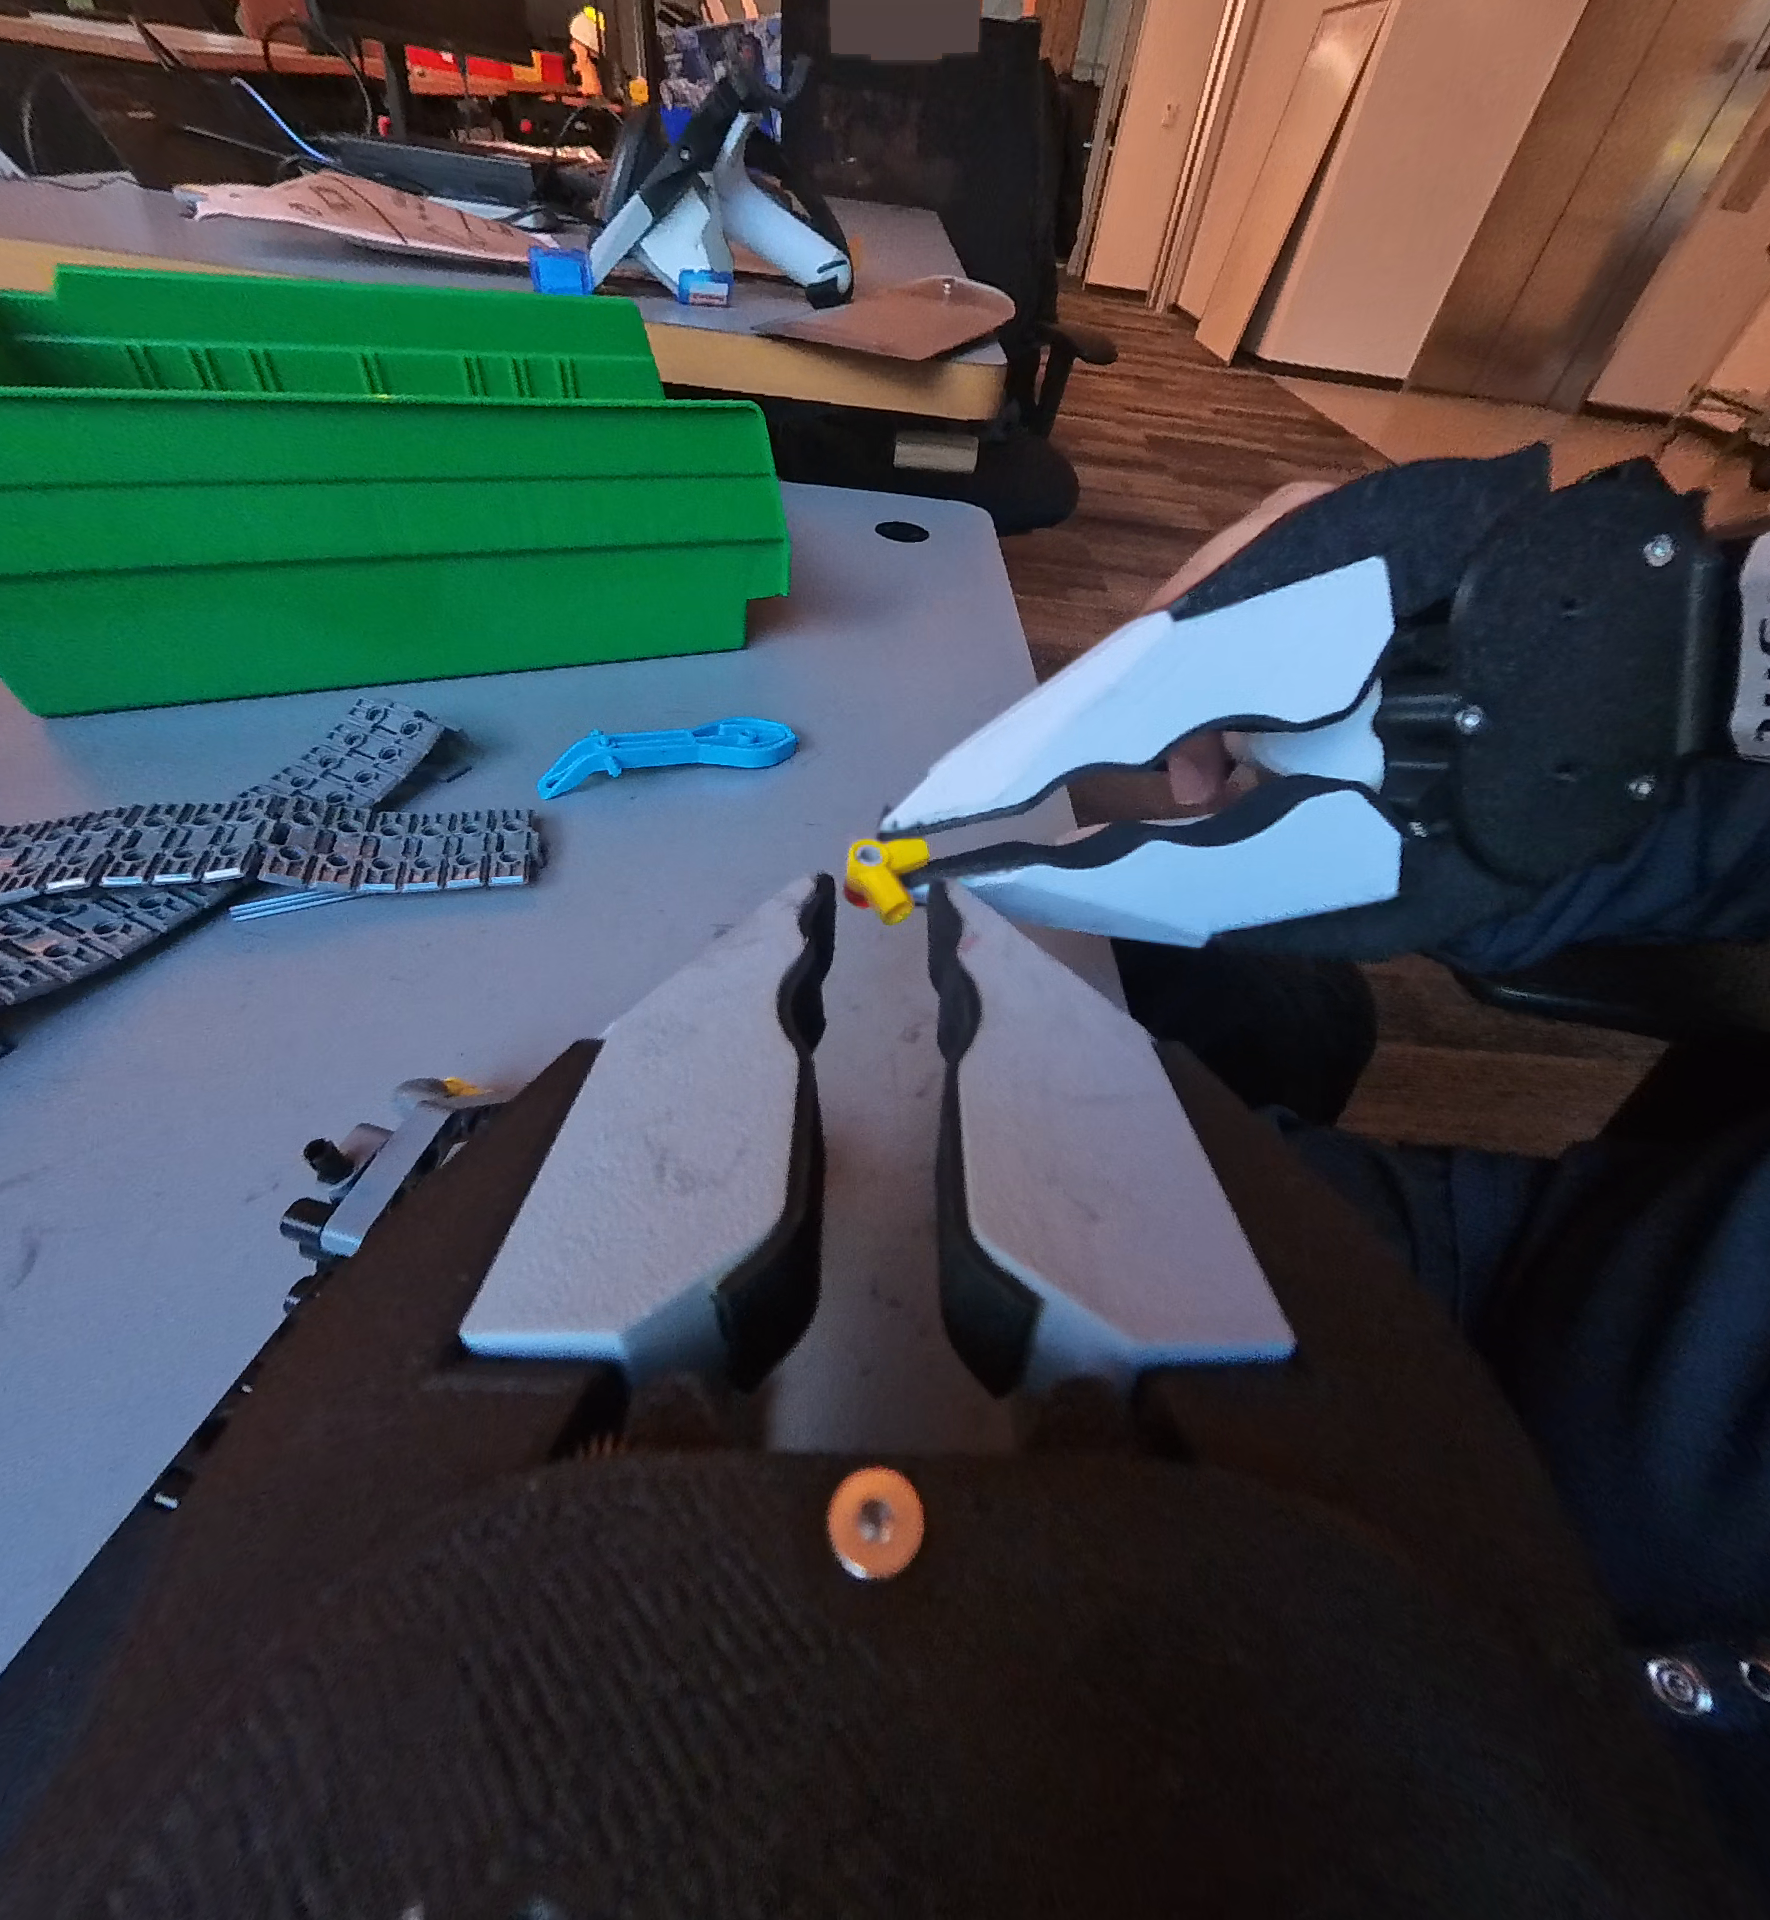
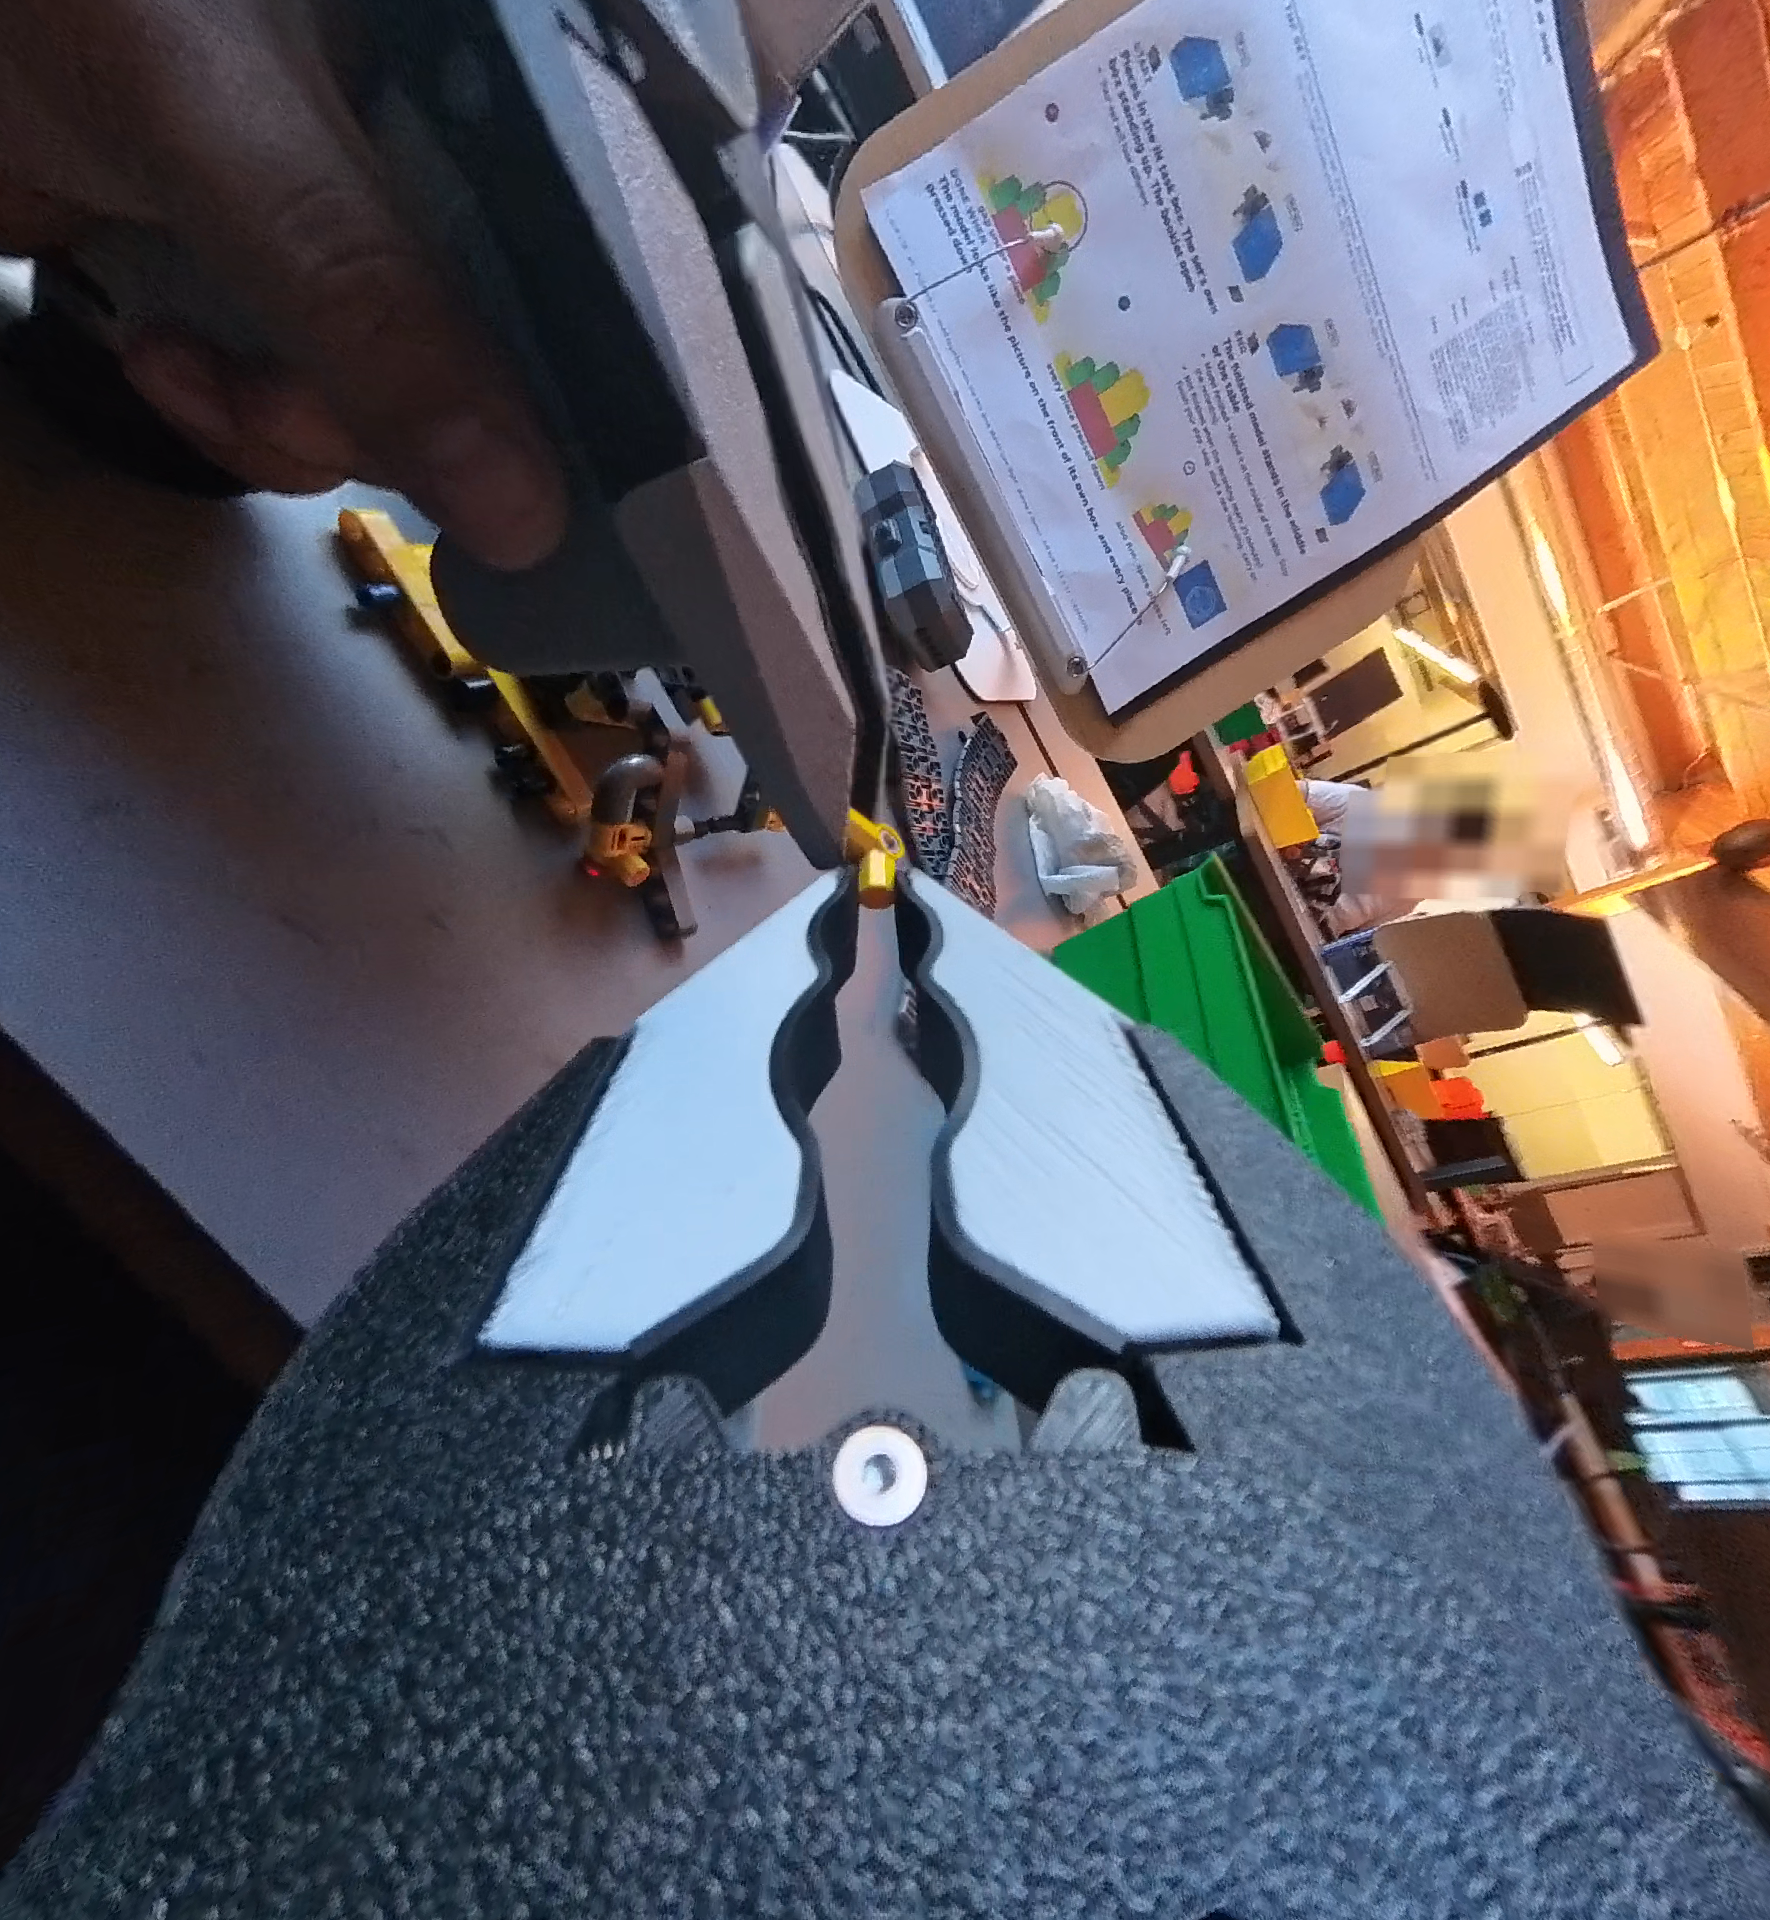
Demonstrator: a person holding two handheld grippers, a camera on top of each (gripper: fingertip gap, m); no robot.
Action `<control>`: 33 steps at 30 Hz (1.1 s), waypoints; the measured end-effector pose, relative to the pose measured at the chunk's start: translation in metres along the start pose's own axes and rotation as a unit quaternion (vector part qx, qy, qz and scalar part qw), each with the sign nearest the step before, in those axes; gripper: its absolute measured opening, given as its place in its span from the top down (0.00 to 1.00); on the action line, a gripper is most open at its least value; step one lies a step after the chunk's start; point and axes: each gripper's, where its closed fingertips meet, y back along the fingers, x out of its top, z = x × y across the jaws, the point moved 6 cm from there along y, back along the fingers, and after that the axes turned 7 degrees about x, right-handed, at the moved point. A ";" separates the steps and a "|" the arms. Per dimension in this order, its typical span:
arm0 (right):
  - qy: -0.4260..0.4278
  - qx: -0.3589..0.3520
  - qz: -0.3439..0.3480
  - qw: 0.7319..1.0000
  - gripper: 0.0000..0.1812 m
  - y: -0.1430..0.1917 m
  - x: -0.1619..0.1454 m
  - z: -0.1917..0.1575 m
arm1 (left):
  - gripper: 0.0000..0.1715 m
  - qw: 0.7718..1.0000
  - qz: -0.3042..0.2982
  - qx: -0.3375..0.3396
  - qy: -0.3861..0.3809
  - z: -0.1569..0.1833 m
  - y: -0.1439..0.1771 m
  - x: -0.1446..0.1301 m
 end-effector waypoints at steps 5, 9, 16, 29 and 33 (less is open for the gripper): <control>-0.038 0.004 0.017 0.999 0.97 0.002 0.004 0.004 | 0.94 1.000 -0.005 0.003 -0.001 0.000 0.000 -0.001; -0.030 0.002 0.012 0.999 0.97 0.002 0.004 0.002 | 0.95 1.000 -0.007 0.007 -0.011 0.001 0.000 -0.001; -0.052 0.008 0.017 0.998 0.97 0.002 0.003 0.003 | 0.93 1.000 -0.006 0.011 -0.014 0.001 0.000 -0.001; -0.064 0.015 0.018 0.998 0.98 0.001 0.001 0.001 | 0.93 1.000 0.004 -0.003 -0.007 0.002 0.002 0.000; -0.059 0.023 0.025 0.998 0.98 0.002 0.003 -0.002 | 0.95 1.000 0.010 -0.003 -0.009 0.002 0.003 0.001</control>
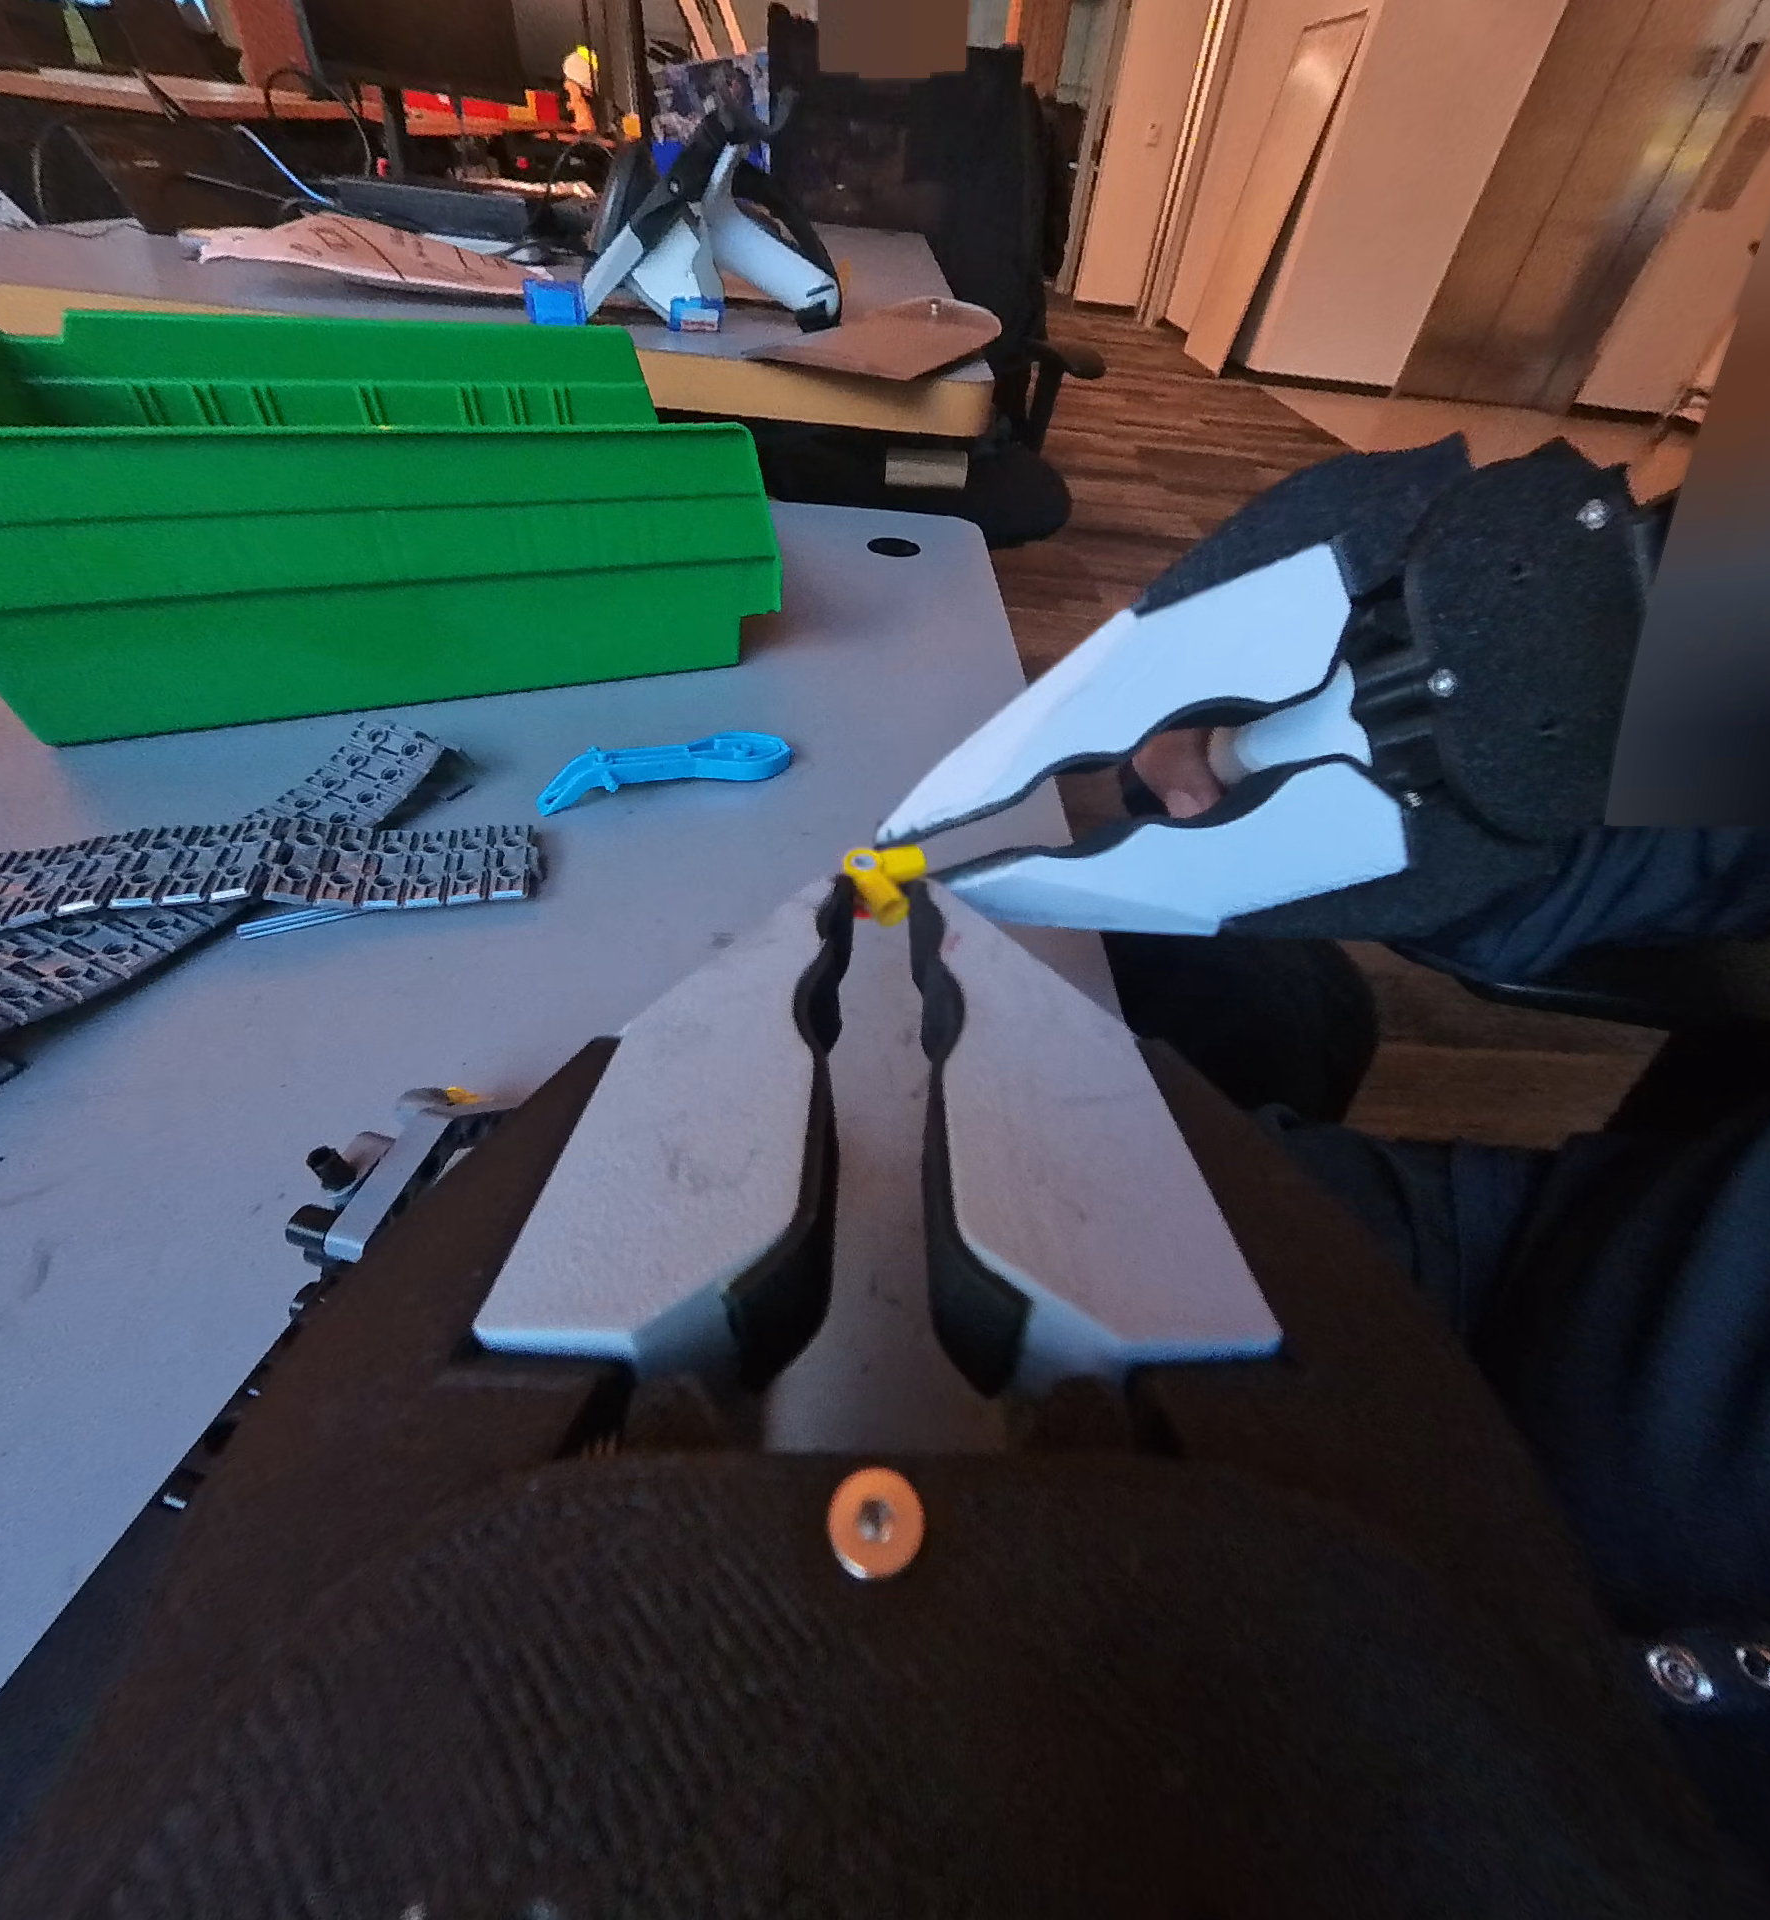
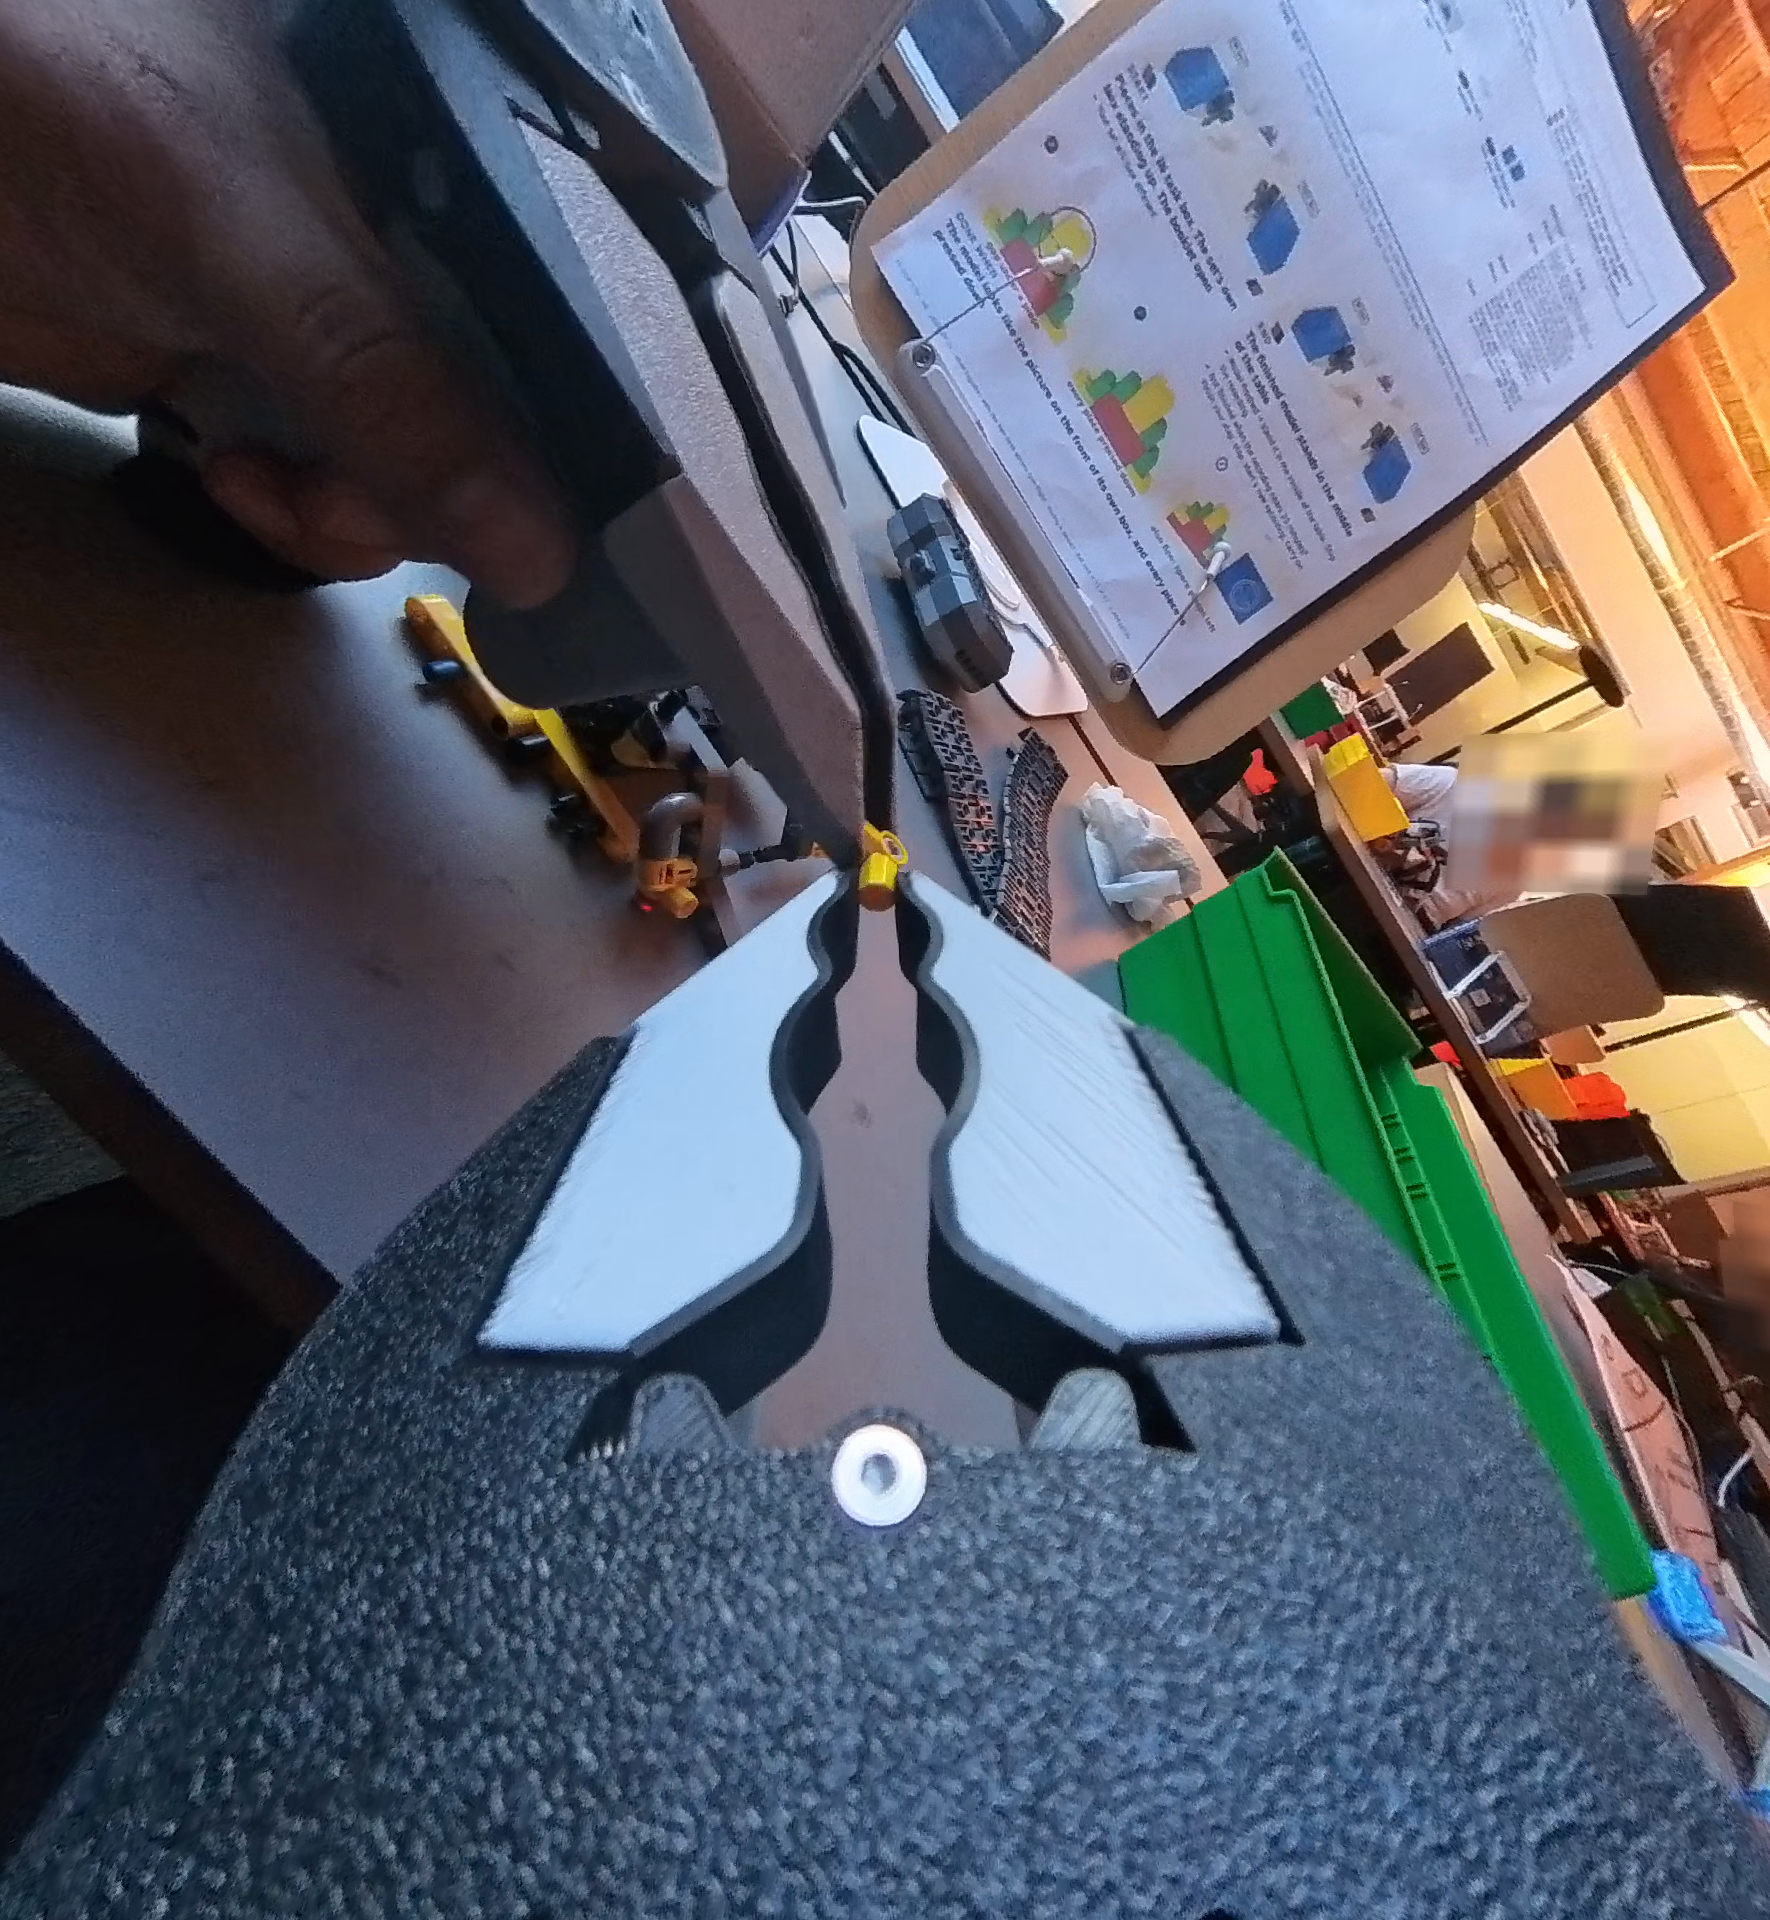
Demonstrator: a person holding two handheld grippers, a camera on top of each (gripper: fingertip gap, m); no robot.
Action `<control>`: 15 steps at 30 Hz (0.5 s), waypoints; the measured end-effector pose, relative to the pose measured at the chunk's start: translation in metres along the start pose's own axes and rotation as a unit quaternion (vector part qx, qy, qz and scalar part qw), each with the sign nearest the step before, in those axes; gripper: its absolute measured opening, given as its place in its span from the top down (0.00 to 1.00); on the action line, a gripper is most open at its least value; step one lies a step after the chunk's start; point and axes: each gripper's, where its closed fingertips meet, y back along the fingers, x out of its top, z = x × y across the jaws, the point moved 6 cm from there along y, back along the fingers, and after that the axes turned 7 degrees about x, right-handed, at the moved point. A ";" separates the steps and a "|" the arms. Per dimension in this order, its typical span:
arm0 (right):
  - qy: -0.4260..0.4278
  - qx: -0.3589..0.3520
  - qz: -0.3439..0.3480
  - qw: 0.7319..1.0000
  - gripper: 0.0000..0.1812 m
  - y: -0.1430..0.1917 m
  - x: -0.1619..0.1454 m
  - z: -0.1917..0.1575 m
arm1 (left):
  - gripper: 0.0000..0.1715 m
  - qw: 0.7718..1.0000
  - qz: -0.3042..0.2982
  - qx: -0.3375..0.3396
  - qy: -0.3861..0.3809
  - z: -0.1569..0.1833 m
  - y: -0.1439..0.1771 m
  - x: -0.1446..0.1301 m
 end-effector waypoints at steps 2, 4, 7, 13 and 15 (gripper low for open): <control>0.005 0.002 0.003 1.000 0.98 0.001 0.001 0.000 | 0.96 1.000 0.002 -0.009 0.007 0.000 0.001 0.000; 0.017 0.011 0.008 1.000 0.97 0.003 0.000 -0.001 | 0.96 1.000 0.002 -0.015 0.009 0.000 0.001 0.000; 0.074 0.043 0.006 0.996 0.94 0.005 -0.004 -0.005 | 0.97 1.000 -0.013 -0.023 0.009 0.002 0.001 -0.002; 0.234 0.094 -0.002 0.968 0.94 0.011 -0.016 -0.008 | 0.97 0.997 -0.057 -0.055 -0.001 0.008 -0.004 -0.009; 0.251 0.104 -0.011 0.963 0.93 0.011 -0.019 -0.005 | 0.97 0.995 -0.071 -0.067 -0.009 0.011 -0.007 -0.011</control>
